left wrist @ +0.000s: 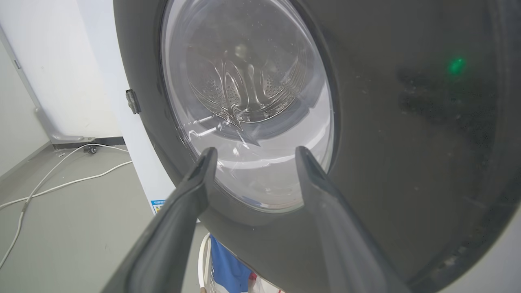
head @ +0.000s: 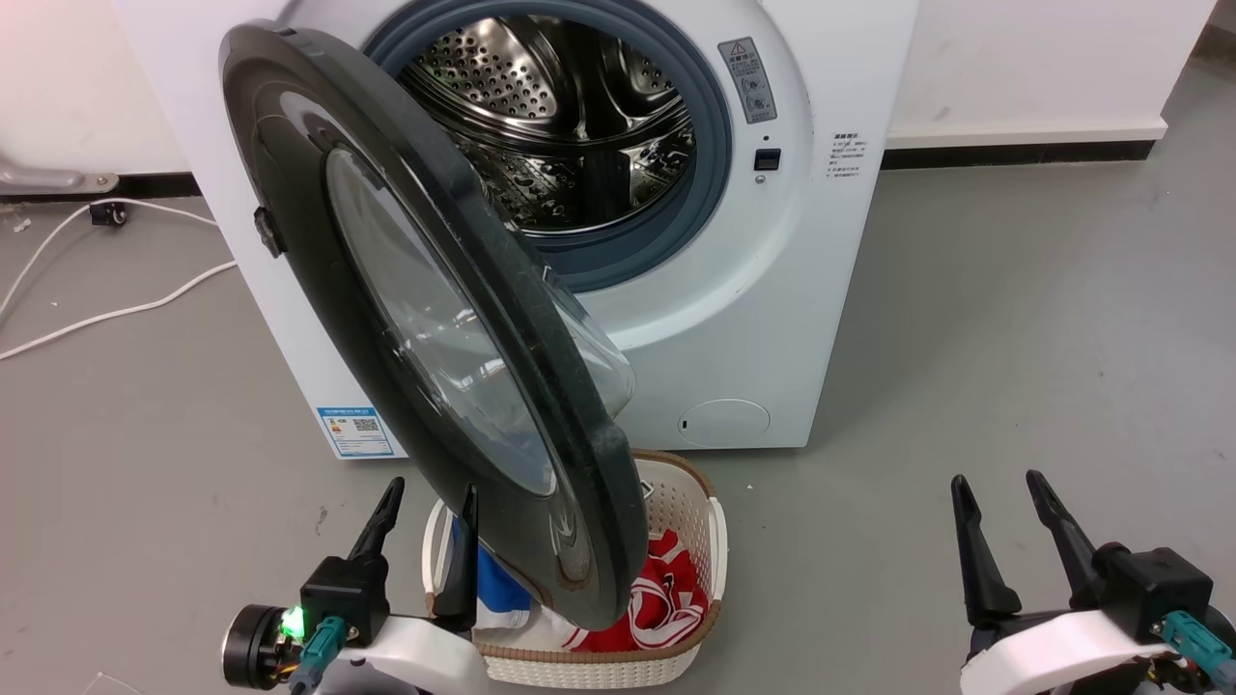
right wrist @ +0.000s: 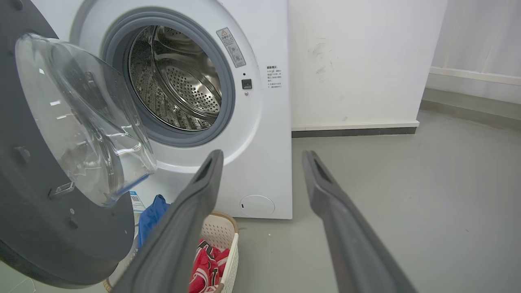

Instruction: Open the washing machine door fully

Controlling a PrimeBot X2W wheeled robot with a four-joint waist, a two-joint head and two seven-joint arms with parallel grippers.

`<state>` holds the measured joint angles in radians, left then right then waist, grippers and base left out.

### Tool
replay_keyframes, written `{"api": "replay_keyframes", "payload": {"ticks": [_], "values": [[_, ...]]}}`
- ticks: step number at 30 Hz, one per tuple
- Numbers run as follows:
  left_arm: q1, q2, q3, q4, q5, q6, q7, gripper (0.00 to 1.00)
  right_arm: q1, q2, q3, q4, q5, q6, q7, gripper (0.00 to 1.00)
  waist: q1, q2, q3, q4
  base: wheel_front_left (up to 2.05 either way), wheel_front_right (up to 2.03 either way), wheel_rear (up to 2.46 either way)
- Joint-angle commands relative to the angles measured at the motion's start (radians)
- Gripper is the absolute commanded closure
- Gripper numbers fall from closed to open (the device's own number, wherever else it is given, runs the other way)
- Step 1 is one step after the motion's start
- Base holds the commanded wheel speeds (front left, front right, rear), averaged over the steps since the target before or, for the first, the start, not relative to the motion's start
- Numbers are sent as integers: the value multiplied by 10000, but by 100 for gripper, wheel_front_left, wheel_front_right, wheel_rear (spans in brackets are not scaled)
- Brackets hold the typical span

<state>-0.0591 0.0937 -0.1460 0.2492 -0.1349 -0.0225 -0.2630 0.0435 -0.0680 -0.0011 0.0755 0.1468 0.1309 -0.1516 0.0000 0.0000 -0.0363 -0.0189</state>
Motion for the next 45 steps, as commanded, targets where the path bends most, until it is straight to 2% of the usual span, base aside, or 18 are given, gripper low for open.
{"api": "replay_keyframes", "payload": {"ticks": [1, 4, 5, 6, 7, 15, 21, 25, 26, 30, 38, 45], "values": [[13, 68, 24, 14, 17, 50, -26, 0, -115, 35, 23, 34, -58, -2, -100, 0, 0, 0, -5, 0, 0, 0, 0], [-25, 71, 19, 33, -5, 69, -24, 0, -142, 44, 42, 22, -94, -2, -131, 0, 0, 0, -18, 0, 0, 0, 0], [-35, 67, 18, 40, -22, 72, -26, 8, -146, 49, 52, -3, -100, -2, -149, 0, 0, 0, -20, 1, 0, 0, 0], [-49, 63, 25, 48, -52, 58, -26, 34, -140, 55, 63, -18, -98, -2, -139, 0, 0, 0, -19, 2, 0, 0, 0], [-63, 58, 25, 54, -85, 46, -26, 100, -132, 60, 71, -27, -115, -2, -136, 0, 0, 0, -18, 0, 0, 0, 0], [-241, 108, 37, 88, -164, 69, -6, 100, -80, 94, 142, -43, -181, -2, -47, 0, 0, 0, -6, -11, 0, 0, 0], [-587, 86, 218, -577, -263, 347, 124, 100, -15, 124, 88, -68, -313, -2, -14, 0, 0, 0, 5, -6, 0, 0, 0], [-977, 47, 329, -1587, -266, 623, 285, 100, 60, 146, 2, -110, -224, -2, -8, 0, 0, 0, 8, 2, 0, 0, 0], [-1287, 33, 385, -2588, -276, 772, 343, 100, 67, 166, -15, -157, -193, -2, 22, 0, 0, 0, 25, 4, 0, 0, 0], [-1661, 55, 200, -3993, -31, 849, 420, 100, 63, 175, -20, -179, -230, -2, 66, 0, 0, 0, 35, 0, 0, 0, 0], [-2125, -173, -810, -6305, 152, 844, 797, 100, 79, 184, -98, -183, -348, -2, 129, 0, 0, 0, 17, 7, 0, 0, 0], [-1737, -300, -2498, -6856, -281, 486, 1781, 100, 130, 186, -54, -176, -265, -2, 156, 0, 0, 0, -8, 36, 0, 0, 0]]}}
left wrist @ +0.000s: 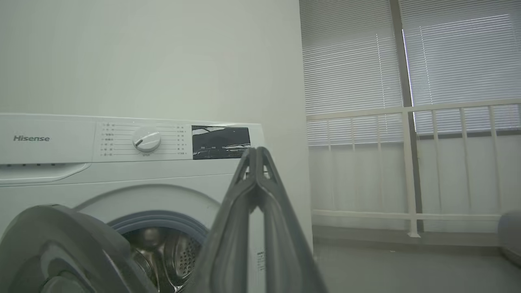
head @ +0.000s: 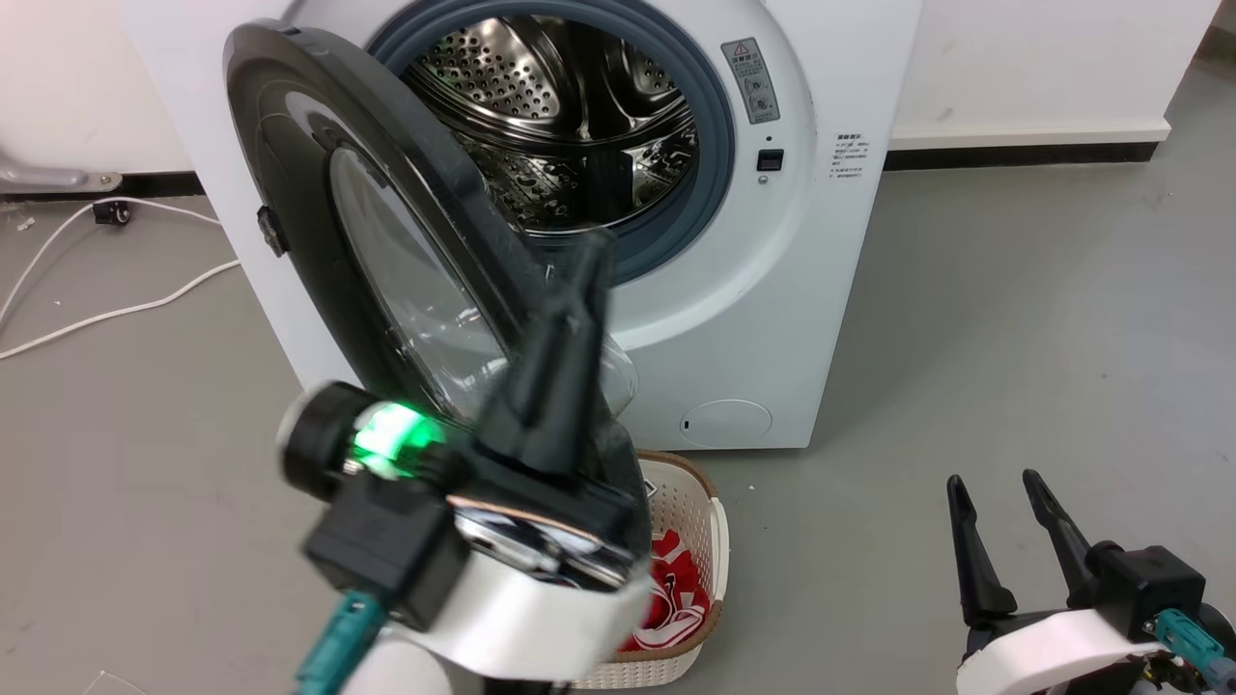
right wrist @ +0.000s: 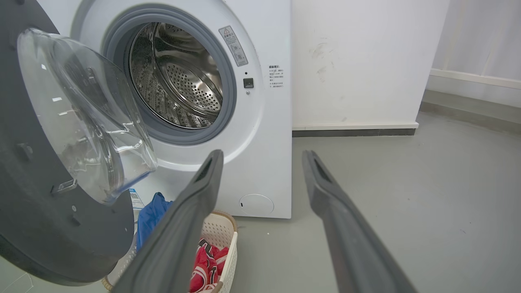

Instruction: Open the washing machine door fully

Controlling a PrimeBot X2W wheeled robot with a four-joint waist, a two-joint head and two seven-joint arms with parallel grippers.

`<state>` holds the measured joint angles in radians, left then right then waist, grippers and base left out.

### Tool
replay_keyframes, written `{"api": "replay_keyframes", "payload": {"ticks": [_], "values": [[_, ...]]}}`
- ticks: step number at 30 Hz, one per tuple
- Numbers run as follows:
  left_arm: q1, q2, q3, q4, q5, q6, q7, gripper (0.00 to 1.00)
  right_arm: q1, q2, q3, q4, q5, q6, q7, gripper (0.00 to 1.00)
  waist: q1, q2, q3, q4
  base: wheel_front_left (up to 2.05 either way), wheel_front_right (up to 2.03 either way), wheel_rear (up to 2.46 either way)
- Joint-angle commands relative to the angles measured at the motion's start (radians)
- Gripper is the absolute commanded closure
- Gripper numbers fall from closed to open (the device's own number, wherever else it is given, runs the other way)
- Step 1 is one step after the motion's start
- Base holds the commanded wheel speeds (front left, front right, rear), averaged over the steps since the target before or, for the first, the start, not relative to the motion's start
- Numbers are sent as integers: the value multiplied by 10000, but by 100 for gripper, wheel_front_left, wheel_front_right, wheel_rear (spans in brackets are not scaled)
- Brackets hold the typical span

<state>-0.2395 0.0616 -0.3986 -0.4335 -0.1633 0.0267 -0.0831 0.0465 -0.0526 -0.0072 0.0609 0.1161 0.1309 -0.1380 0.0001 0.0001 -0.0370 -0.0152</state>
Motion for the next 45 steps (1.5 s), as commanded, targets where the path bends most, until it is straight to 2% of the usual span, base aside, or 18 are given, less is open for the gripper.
{"api": "replay_keyframes", "payload": {"ticks": [1, 8, 14, 23, 29, 36, 45], "values": [[125, 6, -219, -23, -88, -64, 142, 100, 106, 31, 7, -38, 50, -2, 4, 0, -1, -1, -2, 9, 0, 0, 0], [955, -39, -1914, 893, -933, -488, 1615, 100, 133, 33, 22, -38, 99, -1, 38, 0, -1, -1, 26, 37, 0, 0, 0], [1356, 63, -2374, 2406, -991, -368, 2268, 100, 44, 32, 97, 33, 78, -2, 55, 0, -1, -1, 116, -36, 0, 0, 0], [1037, -3, -1838, 4658, -1051, 284, 1544, 100, -222, 32, 307, 241, 136, -2, 75, 0, -1, -1, 257, -281, 0, 0, 0], [758, -46, -1555, 5514, -1195, 619, 1012, 100, -274, 33, 318, 332, 240, -2, 35, 0, -1, -1, 308, -318, 0, 0, 0], [655, -42, -1432, 5982, -1321, 880, 597, 100, -278, 33, 339, 420, 233, -2, 84, 0, -1, -1, 317, -174, 0, 0, 0], [907, -42, -1490, 5926, -1474, 1096, 424, 100, -188, 31, 228, 360, 157, -2, 169, 0, -1, -1, 236, 253, 0, 0, 0]]}}
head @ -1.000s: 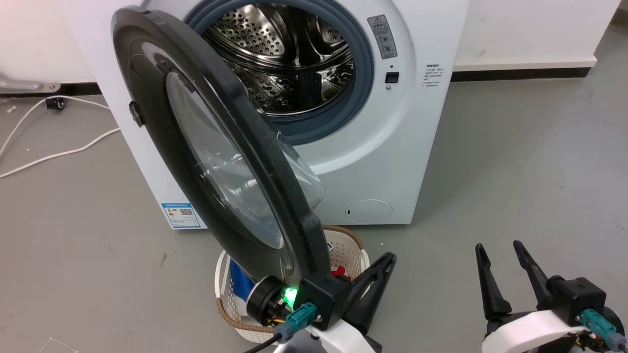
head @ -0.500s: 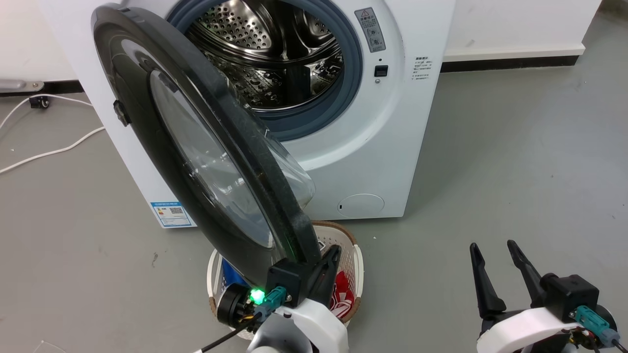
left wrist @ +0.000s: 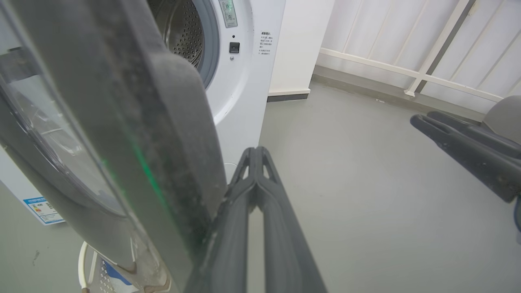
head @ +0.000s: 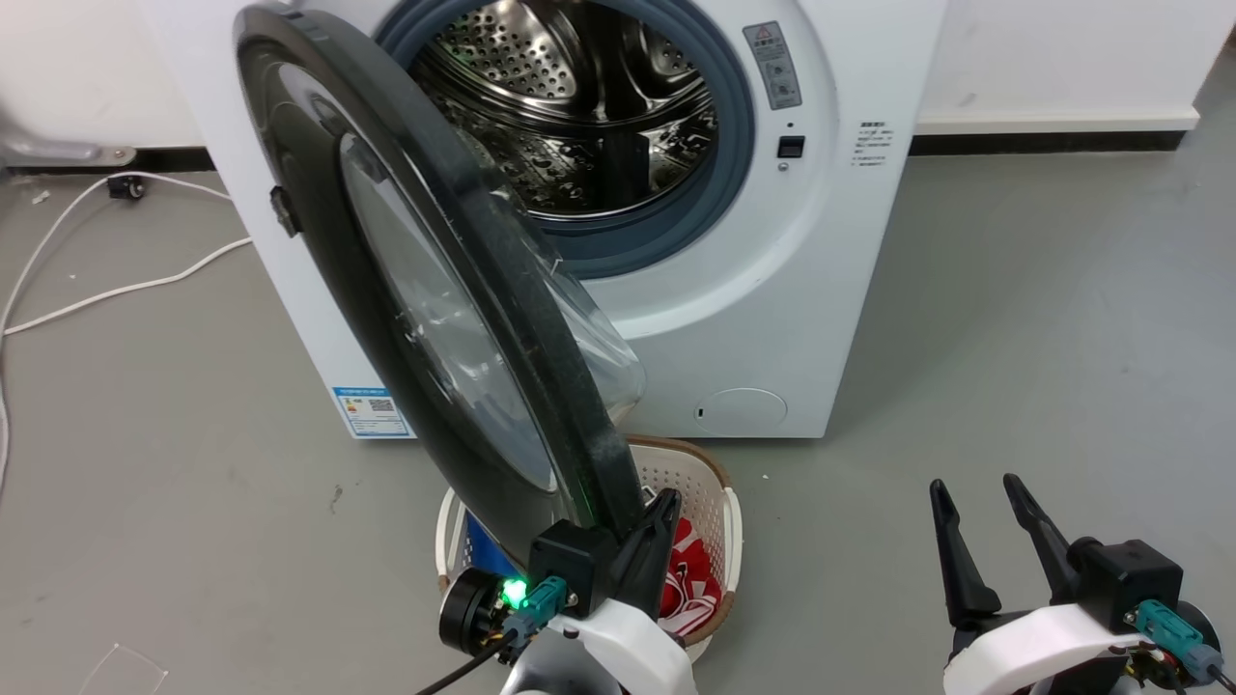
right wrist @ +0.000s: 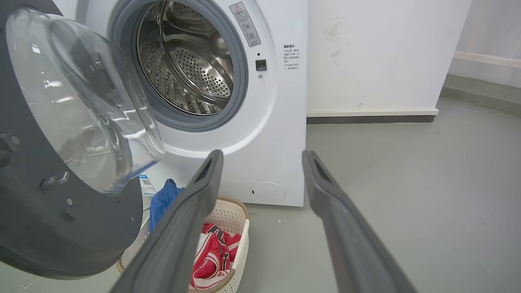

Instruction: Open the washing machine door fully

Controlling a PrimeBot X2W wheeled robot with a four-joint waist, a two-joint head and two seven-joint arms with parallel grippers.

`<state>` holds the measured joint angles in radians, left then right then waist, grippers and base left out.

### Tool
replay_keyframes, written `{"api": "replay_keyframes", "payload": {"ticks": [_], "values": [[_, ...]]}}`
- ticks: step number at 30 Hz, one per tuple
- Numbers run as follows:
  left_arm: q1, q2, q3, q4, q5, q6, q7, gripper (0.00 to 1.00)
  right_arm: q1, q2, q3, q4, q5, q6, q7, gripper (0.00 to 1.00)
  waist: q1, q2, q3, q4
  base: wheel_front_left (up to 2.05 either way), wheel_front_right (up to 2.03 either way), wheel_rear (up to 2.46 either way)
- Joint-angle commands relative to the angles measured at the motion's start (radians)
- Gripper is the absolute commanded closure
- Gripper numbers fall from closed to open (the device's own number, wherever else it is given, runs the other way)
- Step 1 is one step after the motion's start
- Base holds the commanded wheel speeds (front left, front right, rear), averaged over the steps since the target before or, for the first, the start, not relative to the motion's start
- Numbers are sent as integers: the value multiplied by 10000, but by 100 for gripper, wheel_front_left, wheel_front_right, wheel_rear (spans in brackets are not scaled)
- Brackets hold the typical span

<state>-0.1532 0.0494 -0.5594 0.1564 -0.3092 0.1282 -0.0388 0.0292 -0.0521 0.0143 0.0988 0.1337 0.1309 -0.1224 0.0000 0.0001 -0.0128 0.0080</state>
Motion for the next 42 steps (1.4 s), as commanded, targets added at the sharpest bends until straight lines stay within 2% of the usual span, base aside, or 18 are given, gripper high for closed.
{"api": "replay_keyframes", "payload": {"ticks": [1, 20, 28, 34, 42], "values": [[45, 82, 126, 29, -11, 116, -18, 100, -11, 26, -2, -36, -24, -2, 28, 0, 0, -1, -9, 98, 0, 0, 0], [503, 257, 81, -915, 68, 753, -114, 100, 43, 26, -238, -126, -132, -2, 202, 0, 0, -1, -80, 1597, 0, 0, 0], [683, 420, 549, -1177, -7, 1206, -363, 100, -21, 25, -209, -553, -144, -2, 123, 0, 0, -1, -21, 2328, 0, 0, 0], [899, 875, 1466, -1493, -152, 1747, -666, 100, 72, 23, -231, -865, -202, -2, 199, 0, 0, -1, 45, 2785, 0, 0, 0], [1166, 1664, 2936, -1670, -601, 2236, -969, 100, 106, 22, -202, -966, -140, -2, 232, 0, 0, -1, 186, 2951, 0, 0, 0]]}}
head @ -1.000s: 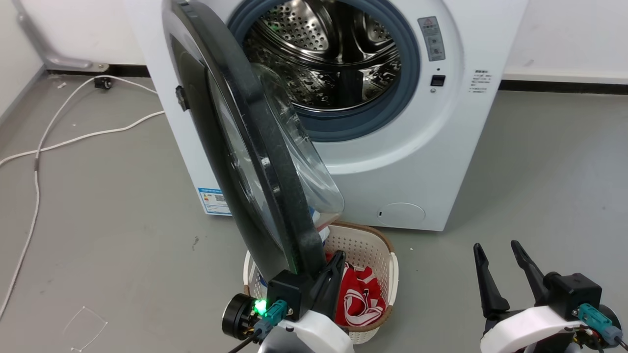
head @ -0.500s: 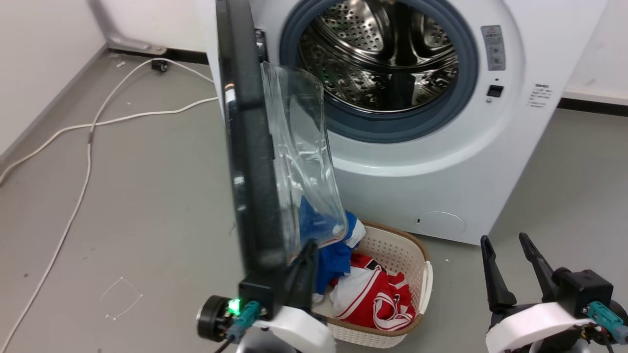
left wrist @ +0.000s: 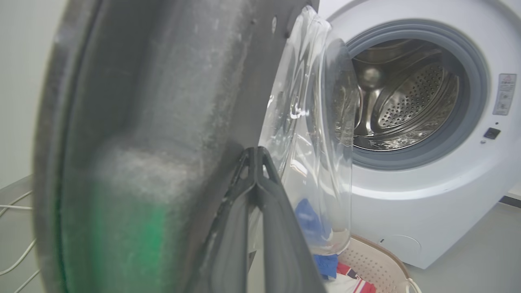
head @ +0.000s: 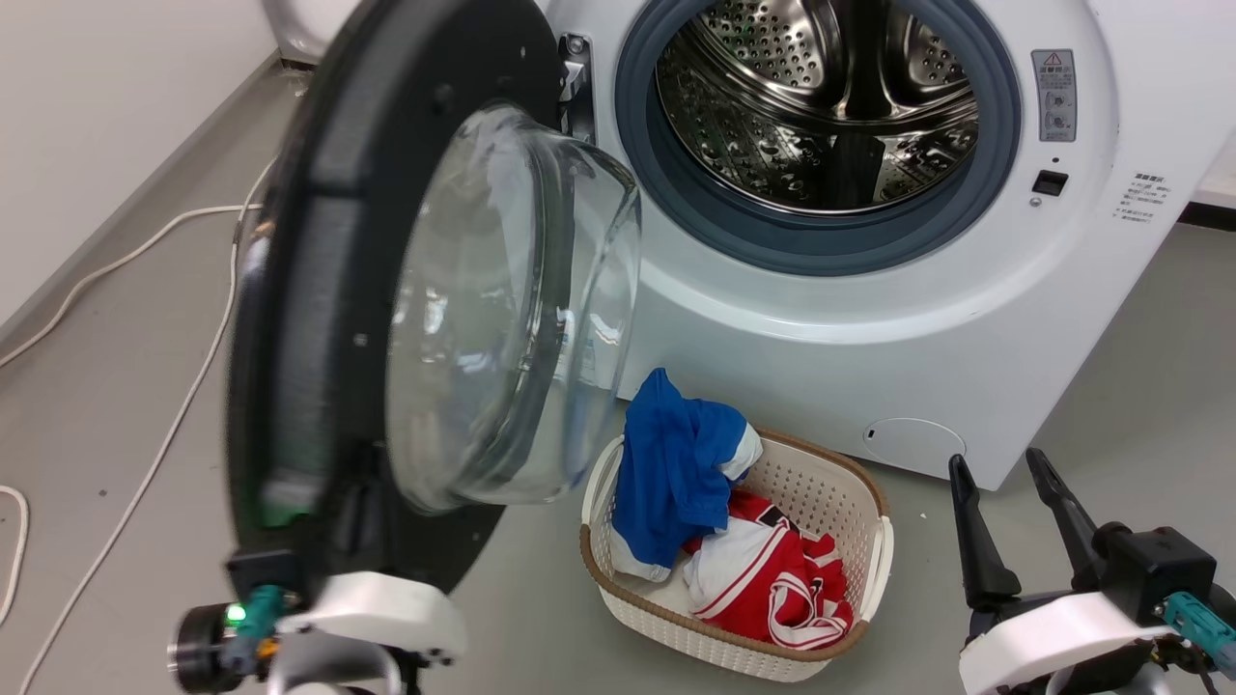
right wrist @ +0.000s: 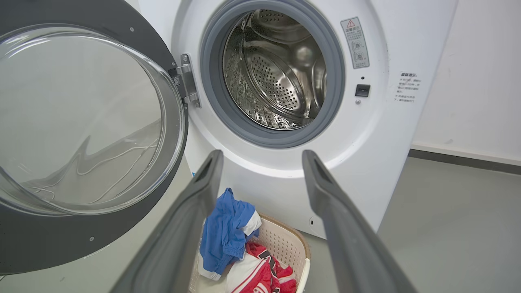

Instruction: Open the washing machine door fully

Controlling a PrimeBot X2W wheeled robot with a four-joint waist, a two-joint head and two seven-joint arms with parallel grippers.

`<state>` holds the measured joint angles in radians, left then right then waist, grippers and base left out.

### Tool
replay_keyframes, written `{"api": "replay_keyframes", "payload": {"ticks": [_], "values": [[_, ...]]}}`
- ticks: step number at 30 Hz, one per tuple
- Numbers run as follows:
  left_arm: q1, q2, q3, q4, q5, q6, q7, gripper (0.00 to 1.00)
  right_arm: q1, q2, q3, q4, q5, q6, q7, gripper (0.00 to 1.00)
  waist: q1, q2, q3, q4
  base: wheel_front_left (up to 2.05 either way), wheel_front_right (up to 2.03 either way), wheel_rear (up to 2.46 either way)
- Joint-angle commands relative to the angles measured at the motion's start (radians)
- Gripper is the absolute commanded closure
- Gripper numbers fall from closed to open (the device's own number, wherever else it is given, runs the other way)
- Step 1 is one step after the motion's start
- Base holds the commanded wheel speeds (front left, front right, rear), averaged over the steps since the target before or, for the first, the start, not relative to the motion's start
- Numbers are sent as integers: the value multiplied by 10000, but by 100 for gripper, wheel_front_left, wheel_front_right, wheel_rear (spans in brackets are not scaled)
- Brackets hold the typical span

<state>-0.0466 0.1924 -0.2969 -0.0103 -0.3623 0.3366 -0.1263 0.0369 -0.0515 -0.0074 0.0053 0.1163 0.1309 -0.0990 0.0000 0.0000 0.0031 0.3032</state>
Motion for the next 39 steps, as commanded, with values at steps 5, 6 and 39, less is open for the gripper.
{"api": "replay_keyframes", "payload": {"ticks": [5, 6, 39], "values": [[150, 660, 1158, 24, -471, 218, -191, 100, 0, 16, -56, -73, -5, -2, 51, 0, 0, 0, 144, -49, 0, 0, 0], [123, 753, 1350, 45, -580, 207, -183, 100, -36, 16, -94, -101, -29, -2, 57, 0, 0, 0, 191, -68, 0, 0, 0], [-2745, 3247, 3627, 4831, -2006, -1677, -1050, 100, -668, -128, -185, -120, -98, -2, 47, 0, 0, 0, 909, -841, 0, 0, 0]]}}
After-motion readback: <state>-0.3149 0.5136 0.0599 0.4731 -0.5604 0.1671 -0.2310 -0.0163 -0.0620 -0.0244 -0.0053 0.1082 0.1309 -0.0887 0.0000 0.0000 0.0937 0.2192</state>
